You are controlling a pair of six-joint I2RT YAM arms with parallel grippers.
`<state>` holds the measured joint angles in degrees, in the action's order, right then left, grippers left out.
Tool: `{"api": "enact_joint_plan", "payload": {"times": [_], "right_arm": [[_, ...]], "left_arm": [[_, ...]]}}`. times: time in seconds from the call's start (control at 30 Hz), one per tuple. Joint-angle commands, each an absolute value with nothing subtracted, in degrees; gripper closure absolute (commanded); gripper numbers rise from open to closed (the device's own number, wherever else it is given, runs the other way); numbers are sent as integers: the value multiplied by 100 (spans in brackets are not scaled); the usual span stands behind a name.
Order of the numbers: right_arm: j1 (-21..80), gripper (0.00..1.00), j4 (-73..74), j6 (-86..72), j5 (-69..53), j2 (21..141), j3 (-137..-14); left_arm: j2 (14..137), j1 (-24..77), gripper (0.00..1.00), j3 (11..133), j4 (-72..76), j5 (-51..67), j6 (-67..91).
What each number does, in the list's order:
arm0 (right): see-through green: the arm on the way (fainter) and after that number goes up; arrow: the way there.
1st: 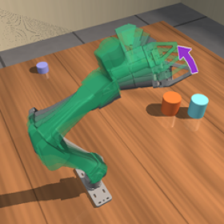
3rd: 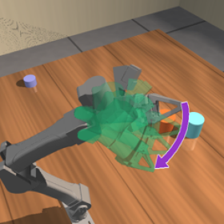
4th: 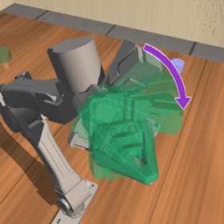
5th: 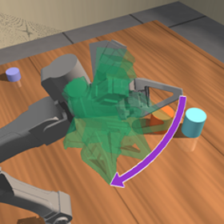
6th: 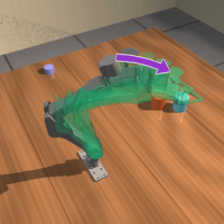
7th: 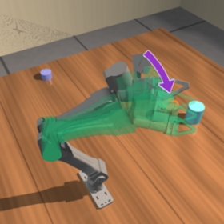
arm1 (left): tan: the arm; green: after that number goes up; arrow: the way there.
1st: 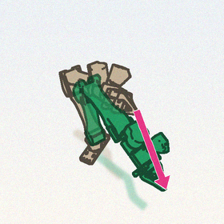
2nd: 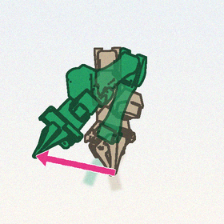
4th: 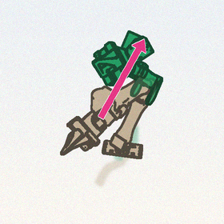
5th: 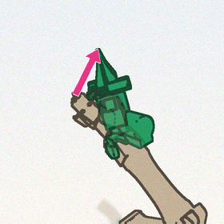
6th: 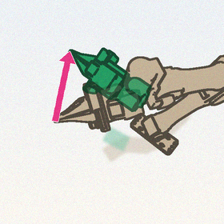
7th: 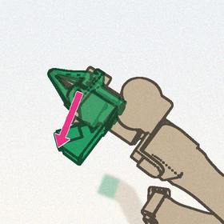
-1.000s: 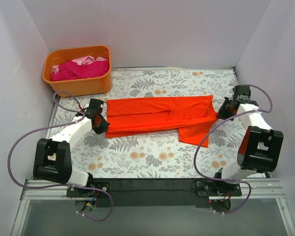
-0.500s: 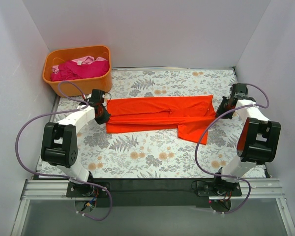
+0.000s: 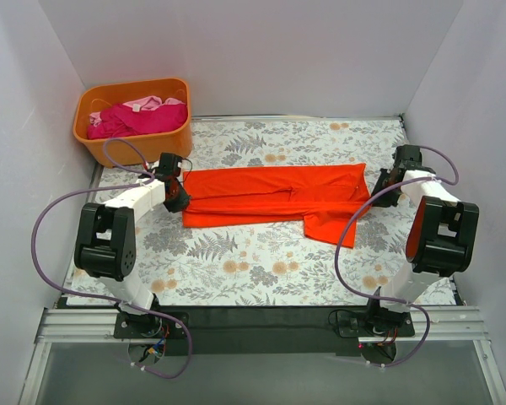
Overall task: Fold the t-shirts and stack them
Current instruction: Fold the tshirt
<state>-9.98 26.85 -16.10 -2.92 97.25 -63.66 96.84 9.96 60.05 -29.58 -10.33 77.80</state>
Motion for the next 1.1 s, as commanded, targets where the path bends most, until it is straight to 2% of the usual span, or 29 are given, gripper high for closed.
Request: {"api": "enact_joint_plan", "payload": {"times": [0.0, 0.17, 0.27, 0.3, 0.33, 0.47, 0.63, 0.8, 1.07], "right_arm": [[-984, 73, 2496, -1433, -211, 9651, -6618], [-792, 58, 2505, -1327, -26, 9133, -6609], [-677, 55, 2531, -1336, -26, 8703, -6382], [-642, 54, 2531, -1371, -26, 8579, -6276], [-581, 54, 2531, -1388, -35, 8343, -6162], [-457, 54, 2523, -1625, -464, 7885, -5345], [-220, 54, 2347, -1828, -475, 7226, -4248], [-202, 55, 2268, -1811, -545, 7031, -3815], [-97, 57, 2171, -1872, -685, 7216, -3648]], "left_arm": [[9598, 940, 82, 6091, -2821, -1283, 7708], [9264, 949, 56, 6161, -2663, -1239, 7708], [8957, 975, 45, 6187, -2672, -1169, 7699], [8869, 1063, 37, 6170, -2681, -1134, 7691], [8642, 1133, 35, 6161, -2698, -1099, 7682], [8174, 1914, 32, 6073, -2751, -967, 7804], [8138, 3505, 31, 6073, -2734, -739, 8567], [9146, 4734, 31, 6564, -2549, -642, 8859], [10695, 5370, 35, 7804, -2505, -519, 8816]]}}
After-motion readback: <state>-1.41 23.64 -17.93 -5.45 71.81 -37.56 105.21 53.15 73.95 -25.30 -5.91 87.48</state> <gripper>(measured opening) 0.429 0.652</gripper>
